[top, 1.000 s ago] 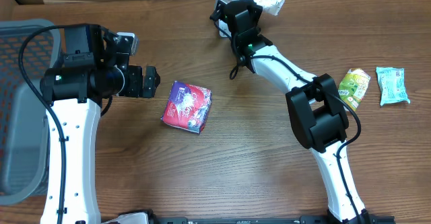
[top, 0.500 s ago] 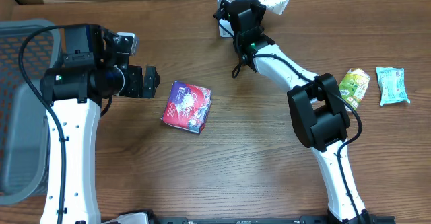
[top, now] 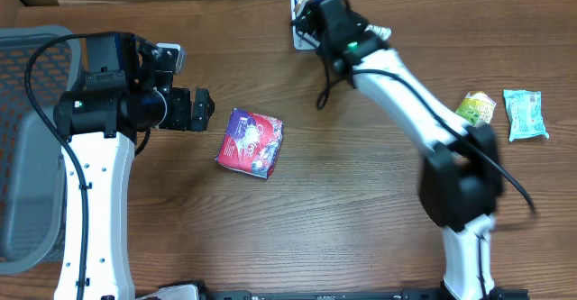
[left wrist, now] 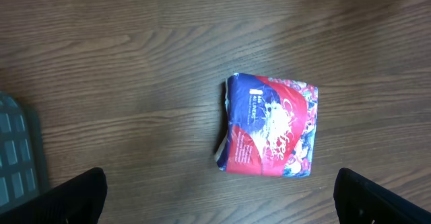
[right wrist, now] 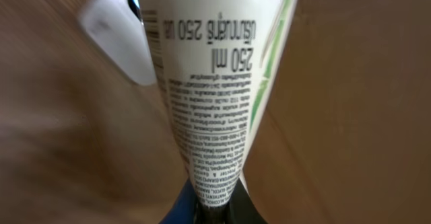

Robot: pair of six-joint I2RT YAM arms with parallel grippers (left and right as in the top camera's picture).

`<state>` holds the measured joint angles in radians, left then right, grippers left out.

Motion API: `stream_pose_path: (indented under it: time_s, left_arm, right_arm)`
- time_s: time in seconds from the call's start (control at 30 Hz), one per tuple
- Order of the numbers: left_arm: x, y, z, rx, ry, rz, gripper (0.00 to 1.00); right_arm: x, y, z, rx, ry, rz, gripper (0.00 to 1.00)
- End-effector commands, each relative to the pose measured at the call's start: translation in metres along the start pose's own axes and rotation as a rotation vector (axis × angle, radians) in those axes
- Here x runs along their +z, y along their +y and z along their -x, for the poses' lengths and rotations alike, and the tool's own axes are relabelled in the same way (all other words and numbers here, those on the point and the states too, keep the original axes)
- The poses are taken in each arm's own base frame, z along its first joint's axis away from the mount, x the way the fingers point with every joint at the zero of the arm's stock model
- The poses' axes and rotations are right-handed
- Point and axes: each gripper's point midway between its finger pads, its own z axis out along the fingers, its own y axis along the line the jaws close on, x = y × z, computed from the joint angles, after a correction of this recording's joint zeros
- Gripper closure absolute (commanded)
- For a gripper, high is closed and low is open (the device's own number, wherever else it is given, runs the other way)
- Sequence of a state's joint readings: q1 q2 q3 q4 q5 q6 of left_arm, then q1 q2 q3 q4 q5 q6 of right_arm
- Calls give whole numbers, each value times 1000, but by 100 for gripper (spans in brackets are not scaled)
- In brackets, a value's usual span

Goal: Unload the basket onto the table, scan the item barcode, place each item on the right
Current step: 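Hold the white tube's barcode against the white scanner, then carry the tube right and set it down beside the carton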

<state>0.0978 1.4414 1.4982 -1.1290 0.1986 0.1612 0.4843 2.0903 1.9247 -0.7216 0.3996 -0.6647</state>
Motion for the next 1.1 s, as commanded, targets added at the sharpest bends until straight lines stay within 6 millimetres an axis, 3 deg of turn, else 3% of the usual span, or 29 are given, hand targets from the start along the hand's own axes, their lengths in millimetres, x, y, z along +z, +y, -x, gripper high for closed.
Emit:
stream_pose_path:
  time_s: [0.0,0.1,0.2,0.3,0.43,0.7,0.93,1.03,1.07]
  left_arm:
    - [0,-3,2,25,-6,-10,0]
    - [0,-3,2,25,-6,-10,1]
    - [0,-3,2,25,-6,-10,0]
    - [0,-3,2,25,-6,-10,0]
    - [0,-3,2,25,-6,-10,0]
    - [0,-3,2,25,-6,-10,0]
    - [0,-3,2,25,-6,-10,0]
    - [0,-3,2,25,-6,-10,0]
    - [0,-3,2,25,-6,-10,0]
  right_arm:
    - [-92,-15,35,396,-225,237,96]
    - [-111,3,14,636,-138,458,96]
    - [-109,17,-15,831,9,593,96]
    - [-87,21,-56,986,174,575,96]
    - [-46,16,-122,1189,352,400,96]
    - [10,14,-221,1236,421,277,96]
    - [34,9,-278,1153,396,222,96]
    - [33,1,-299,1147,436,168,86]
    - [32,-1,-301,1153,436,165,68]
